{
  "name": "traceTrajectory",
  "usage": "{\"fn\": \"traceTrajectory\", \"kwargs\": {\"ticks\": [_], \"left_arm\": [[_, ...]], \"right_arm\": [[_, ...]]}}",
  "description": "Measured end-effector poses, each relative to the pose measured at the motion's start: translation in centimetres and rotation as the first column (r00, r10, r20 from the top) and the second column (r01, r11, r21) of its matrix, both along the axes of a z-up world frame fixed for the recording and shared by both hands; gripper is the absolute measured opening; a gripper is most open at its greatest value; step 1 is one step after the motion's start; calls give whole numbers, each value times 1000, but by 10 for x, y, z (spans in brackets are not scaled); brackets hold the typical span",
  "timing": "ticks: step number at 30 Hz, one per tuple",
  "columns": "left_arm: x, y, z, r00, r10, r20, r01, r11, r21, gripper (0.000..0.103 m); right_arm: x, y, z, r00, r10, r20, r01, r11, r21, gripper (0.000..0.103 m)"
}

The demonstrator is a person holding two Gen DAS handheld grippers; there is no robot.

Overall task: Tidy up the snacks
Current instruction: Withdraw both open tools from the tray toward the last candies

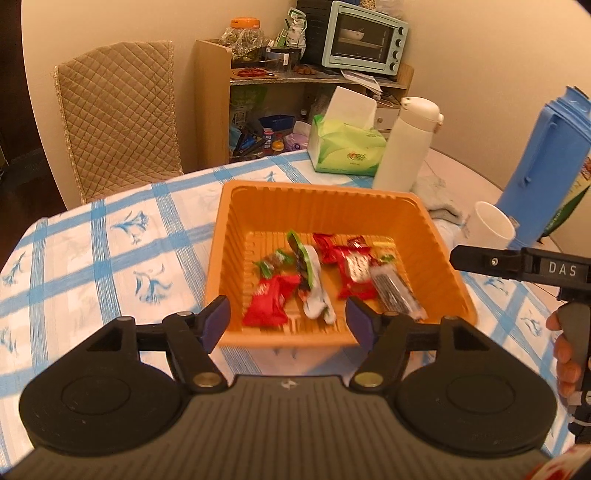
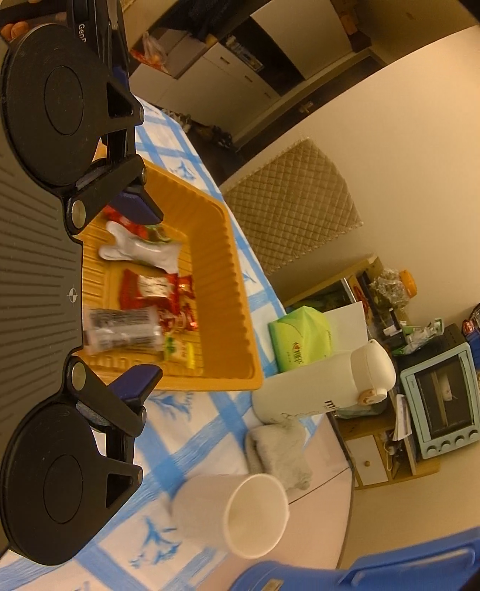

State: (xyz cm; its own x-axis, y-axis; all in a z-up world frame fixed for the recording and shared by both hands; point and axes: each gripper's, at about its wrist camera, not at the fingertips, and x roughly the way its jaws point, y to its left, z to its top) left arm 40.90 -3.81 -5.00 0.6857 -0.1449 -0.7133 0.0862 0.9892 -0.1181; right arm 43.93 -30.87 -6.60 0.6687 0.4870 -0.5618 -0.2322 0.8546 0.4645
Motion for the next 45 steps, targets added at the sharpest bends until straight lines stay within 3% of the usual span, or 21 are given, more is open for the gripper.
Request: {"fn": "traceTrajectory", "kwargs": {"ticks": [10,20,32,45], "left_arm": [[-61,0,8,1000,27,-16,-27,998,-63,67],[-121,13,12,996,84,-26,-86,993,-79,67],[-183,27,-5,985,147,-88,-152,986,-66,67],[-227,53,-29,956,241,-167,-256,964,-70,67]], "right_arm": [[-52,-3,13,1000,11,5,-11,1000,11,84],[-105,10,13,998,69,-15,-69,998,-9,84],[-151,42,-4,981,174,-91,-179,982,-52,84],[-184,82,-30,950,271,-155,-290,949,-120,83]]}}
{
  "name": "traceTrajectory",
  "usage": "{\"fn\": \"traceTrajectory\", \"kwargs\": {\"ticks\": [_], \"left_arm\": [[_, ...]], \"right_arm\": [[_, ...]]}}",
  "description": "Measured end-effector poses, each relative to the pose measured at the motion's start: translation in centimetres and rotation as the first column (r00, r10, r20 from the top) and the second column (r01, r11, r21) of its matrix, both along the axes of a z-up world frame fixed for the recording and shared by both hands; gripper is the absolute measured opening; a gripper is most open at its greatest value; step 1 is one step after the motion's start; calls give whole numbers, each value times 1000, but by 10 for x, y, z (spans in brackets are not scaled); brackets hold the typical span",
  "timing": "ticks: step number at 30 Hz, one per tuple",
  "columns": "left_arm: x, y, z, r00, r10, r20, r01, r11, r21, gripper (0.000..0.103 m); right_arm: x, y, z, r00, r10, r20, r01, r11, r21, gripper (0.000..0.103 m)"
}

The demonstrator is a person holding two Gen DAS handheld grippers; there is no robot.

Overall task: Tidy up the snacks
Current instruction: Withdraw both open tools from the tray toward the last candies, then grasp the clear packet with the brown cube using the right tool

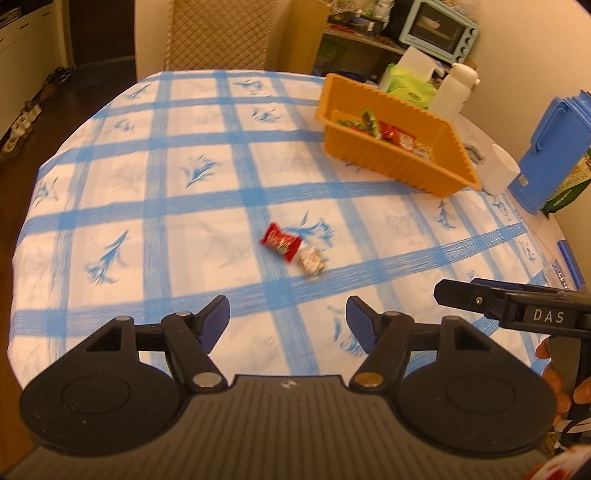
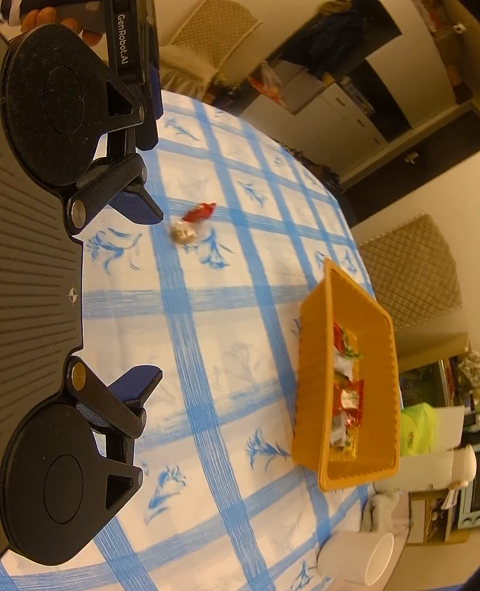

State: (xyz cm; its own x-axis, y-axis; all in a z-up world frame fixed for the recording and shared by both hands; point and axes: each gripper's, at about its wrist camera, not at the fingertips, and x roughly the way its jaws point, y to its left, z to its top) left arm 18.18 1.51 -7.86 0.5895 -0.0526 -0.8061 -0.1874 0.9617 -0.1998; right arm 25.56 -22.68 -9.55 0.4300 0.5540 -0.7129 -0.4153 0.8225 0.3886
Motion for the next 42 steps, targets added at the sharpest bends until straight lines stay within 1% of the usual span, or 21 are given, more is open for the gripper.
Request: {"fn": "traceTrajectory", "kwargs": {"ticks": [8,18,20,30,36,42], "left_arm": [[-10,6,-9,999,29,-25,-28,999,40,67],[-10,15,-20,997,54,-48,-52,997,55,67],[-9,17,-22,997,55,-50,-53,997,56,67],[-3,27,-29,996,70,-60,-66,996,67,67],[0,33,-32,995,78,-64,-73,995,73,67],[2,37,-35,994,87,-67,-82,994,76,67]], "right_arm": [[-7,24,-12,999,47,15,-47,998,-42,83],[-13,61,-26,985,162,57,-155,982,-107,82],[-10,66,-28,983,172,61,-164,979,-117,77],[3,89,-34,977,200,67,-189,971,-149,69],[11,103,-37,970,226,87,-209,963,-170,65],[18,116,-43,963,246,109,-224,957,-185,55]]}}
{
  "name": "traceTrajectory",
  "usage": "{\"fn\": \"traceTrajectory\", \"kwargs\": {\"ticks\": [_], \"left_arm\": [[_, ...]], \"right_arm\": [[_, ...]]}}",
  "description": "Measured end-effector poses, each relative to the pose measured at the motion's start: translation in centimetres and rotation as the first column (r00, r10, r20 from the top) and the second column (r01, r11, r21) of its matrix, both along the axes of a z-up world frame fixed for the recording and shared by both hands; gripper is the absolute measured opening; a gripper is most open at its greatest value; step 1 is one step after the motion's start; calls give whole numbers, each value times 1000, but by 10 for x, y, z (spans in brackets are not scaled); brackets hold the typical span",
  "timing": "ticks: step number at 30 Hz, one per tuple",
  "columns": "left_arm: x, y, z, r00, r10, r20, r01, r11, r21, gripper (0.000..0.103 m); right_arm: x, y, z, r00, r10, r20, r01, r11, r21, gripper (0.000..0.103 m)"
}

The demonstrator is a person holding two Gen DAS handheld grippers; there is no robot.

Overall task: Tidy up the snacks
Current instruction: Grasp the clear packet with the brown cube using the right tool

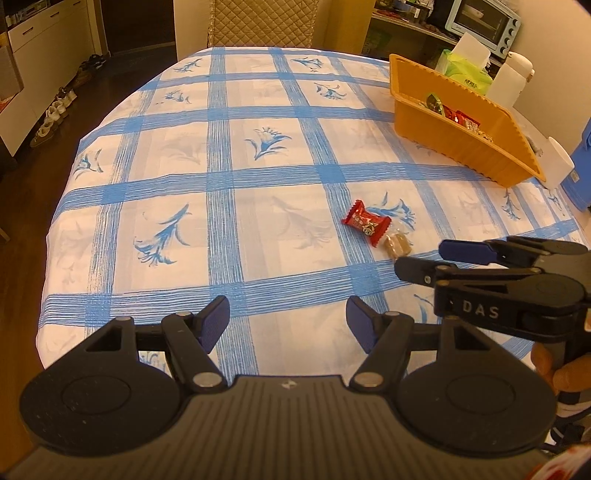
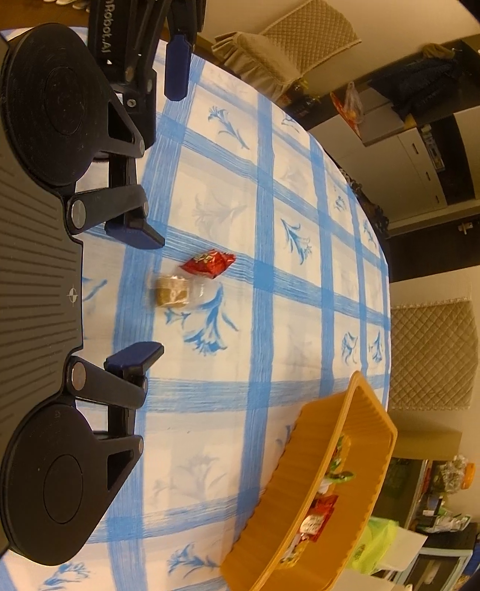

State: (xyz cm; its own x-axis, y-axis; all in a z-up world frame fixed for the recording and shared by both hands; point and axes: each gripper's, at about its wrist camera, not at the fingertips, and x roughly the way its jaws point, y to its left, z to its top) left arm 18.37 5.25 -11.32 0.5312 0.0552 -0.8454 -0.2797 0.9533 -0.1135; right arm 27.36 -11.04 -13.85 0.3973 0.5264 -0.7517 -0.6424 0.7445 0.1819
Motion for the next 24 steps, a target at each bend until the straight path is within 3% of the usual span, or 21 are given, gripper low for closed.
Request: {"fn": "traceTrajectory", "kwargs": {"ticks": [12,18,24], "left_arm": [[5,5,-4,1000,14,-6,-14,1000,6,67],[9,4,-4,1000,7,-4,-7,1000,7,67],[17,-1,-4,1000,-16,9,16,1000,-9,67]], "right_arm": [[7,19,-11,997,49,59,-46,998,-53,43],[8,18,-14,995,67,78,-61,996,-71,25],[17,5,-11,997,17,77,-11,997,-73,23]]}}
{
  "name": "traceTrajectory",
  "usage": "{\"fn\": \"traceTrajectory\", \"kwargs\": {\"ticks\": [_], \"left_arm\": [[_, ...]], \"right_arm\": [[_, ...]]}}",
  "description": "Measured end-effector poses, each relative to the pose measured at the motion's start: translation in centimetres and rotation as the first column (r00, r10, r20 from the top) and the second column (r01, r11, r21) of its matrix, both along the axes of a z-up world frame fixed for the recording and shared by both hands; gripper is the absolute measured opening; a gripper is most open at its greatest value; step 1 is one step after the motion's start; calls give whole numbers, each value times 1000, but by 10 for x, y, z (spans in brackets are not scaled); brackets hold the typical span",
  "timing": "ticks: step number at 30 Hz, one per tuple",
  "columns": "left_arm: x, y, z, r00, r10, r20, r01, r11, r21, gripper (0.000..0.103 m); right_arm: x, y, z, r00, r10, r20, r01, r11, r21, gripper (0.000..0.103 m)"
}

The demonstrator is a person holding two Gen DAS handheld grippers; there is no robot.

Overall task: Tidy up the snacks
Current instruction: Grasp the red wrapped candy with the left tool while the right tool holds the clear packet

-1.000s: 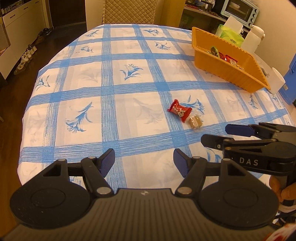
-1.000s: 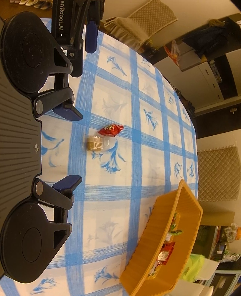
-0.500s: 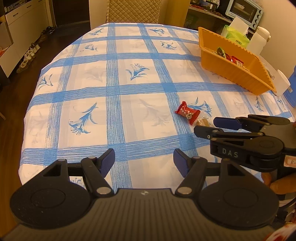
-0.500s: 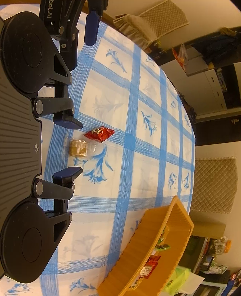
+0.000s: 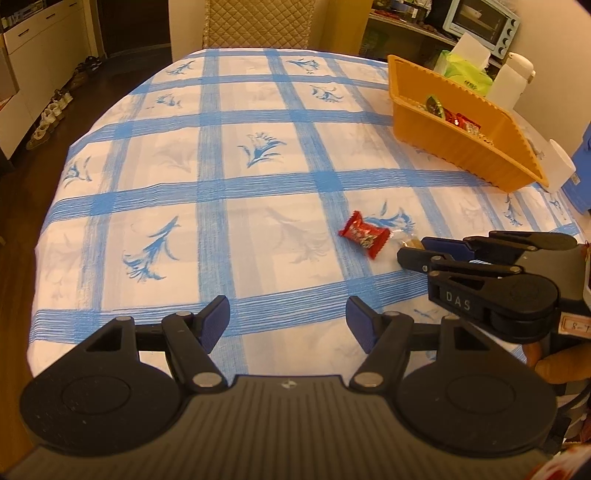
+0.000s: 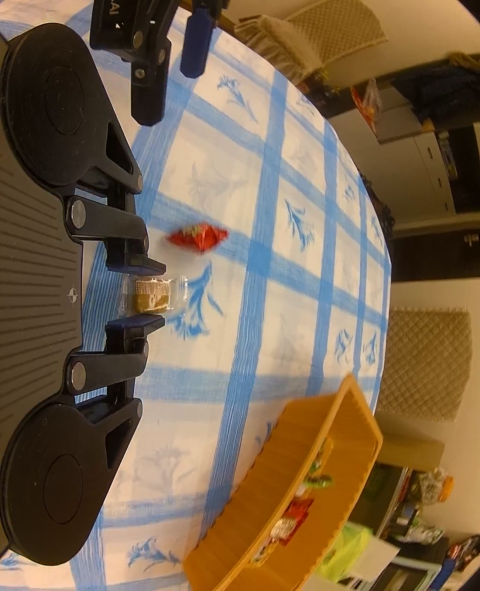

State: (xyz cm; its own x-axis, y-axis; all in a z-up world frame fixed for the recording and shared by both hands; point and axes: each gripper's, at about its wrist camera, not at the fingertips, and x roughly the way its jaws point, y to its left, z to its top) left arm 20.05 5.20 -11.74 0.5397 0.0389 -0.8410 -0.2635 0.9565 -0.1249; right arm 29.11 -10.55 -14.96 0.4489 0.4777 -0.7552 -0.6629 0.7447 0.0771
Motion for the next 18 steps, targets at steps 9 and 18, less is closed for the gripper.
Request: {"fn": "traceTrajectory", "kwargs": {"ticks": [9,18], "left_arm": [[21,-10,-2,999,-22,27,23,999,-45,66],[46,-19,-3,998,-22,52,26,997,-73,58]], "right_arm": [[14,-33,10,995,-96,-14,96,995,37,19],[17,-56,12,992,-119,-51,124,986,115,18]]}}
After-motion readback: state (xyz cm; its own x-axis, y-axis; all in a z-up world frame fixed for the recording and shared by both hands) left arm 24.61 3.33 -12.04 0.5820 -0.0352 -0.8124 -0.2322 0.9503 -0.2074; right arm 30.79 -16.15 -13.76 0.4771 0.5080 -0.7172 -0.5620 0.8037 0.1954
